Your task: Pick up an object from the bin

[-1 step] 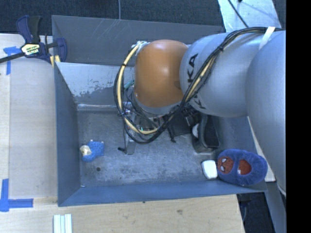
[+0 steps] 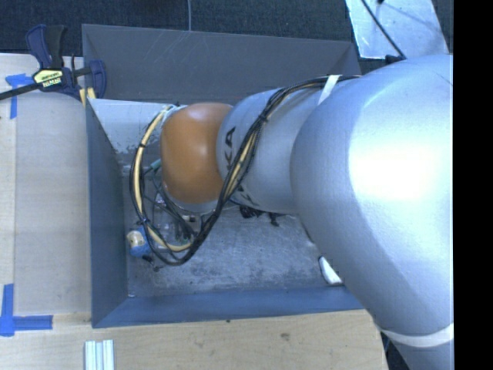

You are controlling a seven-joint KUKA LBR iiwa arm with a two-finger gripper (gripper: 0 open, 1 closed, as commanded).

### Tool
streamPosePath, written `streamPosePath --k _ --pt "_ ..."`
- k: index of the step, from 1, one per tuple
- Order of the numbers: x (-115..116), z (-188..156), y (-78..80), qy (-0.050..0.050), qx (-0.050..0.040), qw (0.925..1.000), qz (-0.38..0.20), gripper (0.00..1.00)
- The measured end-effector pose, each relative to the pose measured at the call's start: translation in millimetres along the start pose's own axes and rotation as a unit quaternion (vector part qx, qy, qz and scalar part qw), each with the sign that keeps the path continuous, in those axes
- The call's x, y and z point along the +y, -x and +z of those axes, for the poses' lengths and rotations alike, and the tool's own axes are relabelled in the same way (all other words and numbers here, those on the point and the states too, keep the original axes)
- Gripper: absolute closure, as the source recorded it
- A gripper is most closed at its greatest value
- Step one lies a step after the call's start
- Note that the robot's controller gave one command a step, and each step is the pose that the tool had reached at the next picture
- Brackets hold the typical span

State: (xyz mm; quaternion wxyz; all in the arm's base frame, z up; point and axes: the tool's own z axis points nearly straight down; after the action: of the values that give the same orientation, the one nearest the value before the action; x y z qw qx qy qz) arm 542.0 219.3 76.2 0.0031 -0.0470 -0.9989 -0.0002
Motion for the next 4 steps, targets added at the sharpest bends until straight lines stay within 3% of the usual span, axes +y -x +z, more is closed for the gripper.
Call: streamPosePath --k 1,2,3,4 --pt "-3 -4 3.6 0.0 -0.0039 1.0 0.003 1.0" --pt "11 -119 31.8 0.003 -0.0088 0.9999 0.004 1.0" --pt "10 -113 29.6 0.001 -0.0044 1.0 0.005 0.0" --pt "-3 -8 7.5 -0.001 -0.0014 0.989 -0.148 0.0"
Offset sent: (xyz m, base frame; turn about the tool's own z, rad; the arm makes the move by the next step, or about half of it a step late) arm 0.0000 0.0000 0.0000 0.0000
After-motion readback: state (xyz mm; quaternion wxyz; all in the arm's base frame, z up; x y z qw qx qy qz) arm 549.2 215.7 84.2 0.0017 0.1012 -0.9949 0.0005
